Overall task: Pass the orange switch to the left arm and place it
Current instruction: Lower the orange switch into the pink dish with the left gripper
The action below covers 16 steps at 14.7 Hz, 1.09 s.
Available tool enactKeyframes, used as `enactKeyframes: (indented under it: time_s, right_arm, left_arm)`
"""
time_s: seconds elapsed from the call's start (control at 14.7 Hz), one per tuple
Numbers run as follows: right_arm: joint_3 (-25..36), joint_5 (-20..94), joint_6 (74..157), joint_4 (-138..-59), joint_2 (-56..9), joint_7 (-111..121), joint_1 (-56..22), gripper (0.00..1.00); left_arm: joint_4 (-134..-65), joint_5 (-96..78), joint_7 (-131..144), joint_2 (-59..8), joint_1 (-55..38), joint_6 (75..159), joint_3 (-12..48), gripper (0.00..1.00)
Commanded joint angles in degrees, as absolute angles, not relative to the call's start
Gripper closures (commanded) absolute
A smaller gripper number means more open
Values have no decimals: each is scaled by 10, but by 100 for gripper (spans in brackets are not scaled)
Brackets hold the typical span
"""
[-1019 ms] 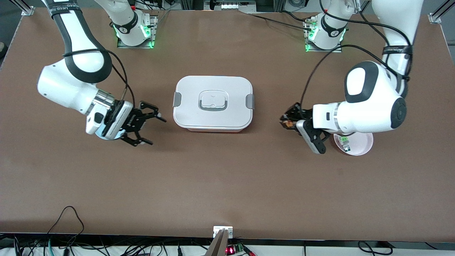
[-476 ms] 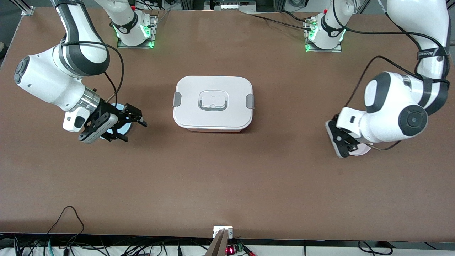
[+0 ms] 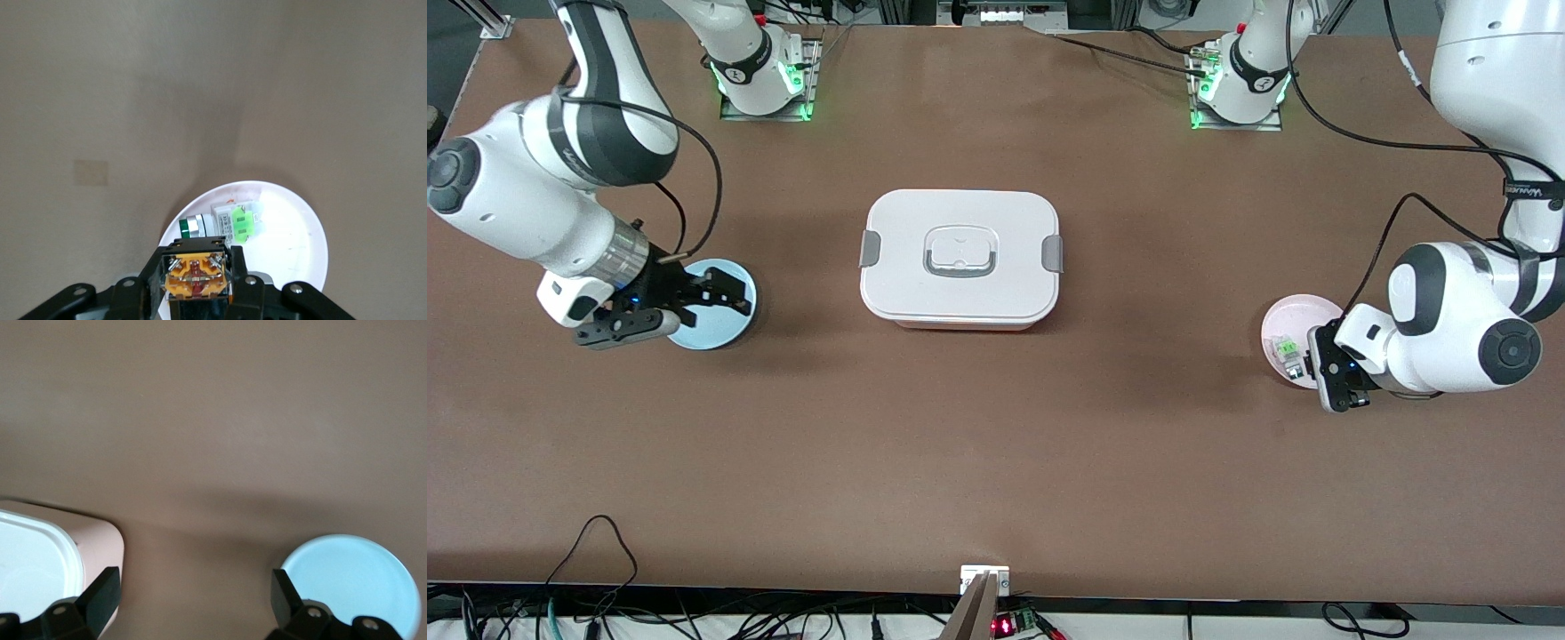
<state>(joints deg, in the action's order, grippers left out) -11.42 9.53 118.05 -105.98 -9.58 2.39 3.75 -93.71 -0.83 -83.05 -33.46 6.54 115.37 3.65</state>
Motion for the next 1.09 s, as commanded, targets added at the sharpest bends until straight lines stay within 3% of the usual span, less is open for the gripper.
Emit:
enactKeyframes:
  time_s: [0.0,0.27,0.61,0.75,0.95,1.02]
  right_arm:
    - [-96,49,1059,-985,-84,-9,40,0]
    - [-92,-30,960,-926,-81,-2,40,0]
    - [-41,-42,839,-875,-86,-77,44,0]
    - [0,-37,849,-880,-88,-120,38,0]
    - [1,-43,879,-880,-91,-97,40,0]
    - [1,-43,883,-881,-91,-96,39,0]
  left_arm:
    - [-973,7,-884,-321,98,1170,42,100]
    - [-998,7,-891,-323,103,1186,42,100]
    - [-1012,8,-917,-344,115,1224,42,100]
    - [-1034,7,-929,-344,117,1257,42,100]
    - [-1059,8,-933,-347,120,1302,42,100]
    - [-1061,7,-934,-352,120,1304,42,88]
